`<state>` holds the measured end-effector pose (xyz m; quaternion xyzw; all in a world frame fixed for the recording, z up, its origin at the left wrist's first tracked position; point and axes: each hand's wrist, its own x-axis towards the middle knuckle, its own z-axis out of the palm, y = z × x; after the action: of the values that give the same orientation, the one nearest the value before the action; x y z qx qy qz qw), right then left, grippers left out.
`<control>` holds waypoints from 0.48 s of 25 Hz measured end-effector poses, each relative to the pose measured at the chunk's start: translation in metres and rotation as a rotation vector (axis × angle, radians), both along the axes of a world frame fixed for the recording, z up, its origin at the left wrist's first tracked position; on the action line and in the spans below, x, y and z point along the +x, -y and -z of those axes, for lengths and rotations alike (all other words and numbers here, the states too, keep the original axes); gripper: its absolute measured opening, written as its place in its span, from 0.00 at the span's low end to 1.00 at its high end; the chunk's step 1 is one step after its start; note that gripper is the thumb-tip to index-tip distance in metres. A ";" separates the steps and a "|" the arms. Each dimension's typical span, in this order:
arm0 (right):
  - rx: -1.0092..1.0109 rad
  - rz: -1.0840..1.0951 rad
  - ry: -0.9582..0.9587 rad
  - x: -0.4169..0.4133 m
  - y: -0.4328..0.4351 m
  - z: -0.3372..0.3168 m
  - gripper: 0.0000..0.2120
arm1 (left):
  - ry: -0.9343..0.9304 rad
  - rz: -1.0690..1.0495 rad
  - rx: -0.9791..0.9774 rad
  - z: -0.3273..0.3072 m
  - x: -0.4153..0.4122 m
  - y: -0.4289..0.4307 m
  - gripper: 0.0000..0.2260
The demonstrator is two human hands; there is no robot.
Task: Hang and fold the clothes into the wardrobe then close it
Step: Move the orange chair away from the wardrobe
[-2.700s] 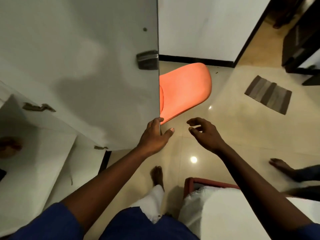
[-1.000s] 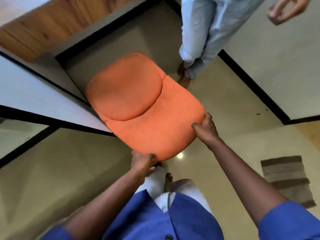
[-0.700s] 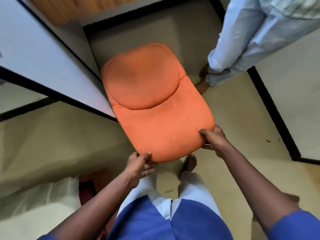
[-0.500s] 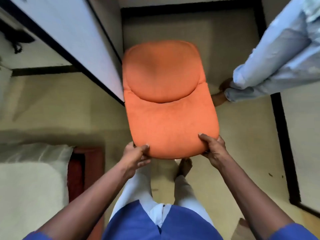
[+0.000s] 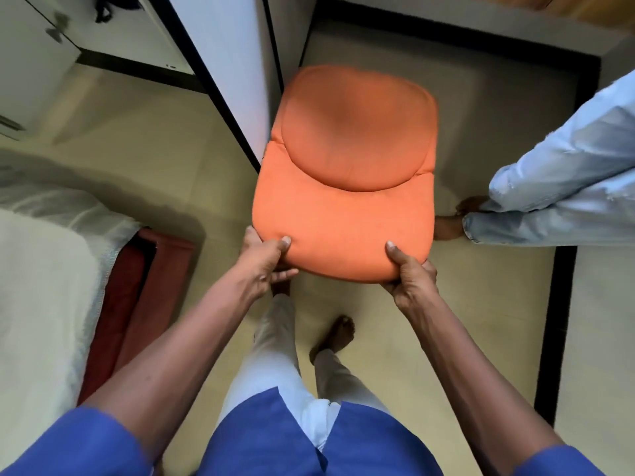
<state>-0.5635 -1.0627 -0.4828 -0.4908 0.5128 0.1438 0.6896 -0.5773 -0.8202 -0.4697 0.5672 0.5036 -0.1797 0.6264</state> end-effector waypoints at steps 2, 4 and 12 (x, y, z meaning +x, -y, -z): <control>-0.011 0.000 0.010 0.022 -0.002 0.000 0.16 | 0.015 -0.016 0.008 -0.003 0.023 0.000 0.16; -0.027 -0.007 0.008 0.046 -0.003 0.000 0.17 | 0.021 -0.023 0.012 -0.004 0.044 0.002 0.16; -0.144 -0.102 0.045 0.179 0.004 -0.009 0.22 | 0.097 -0.058 0.074 -0.008 0.163 0.021 0.18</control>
<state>-0.3843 -1.0668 -0.4736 -0.5679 0.4803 0.1303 0.6556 -0.4139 -0.8411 -0.4617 0.5831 0.4951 -0.1153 0.6337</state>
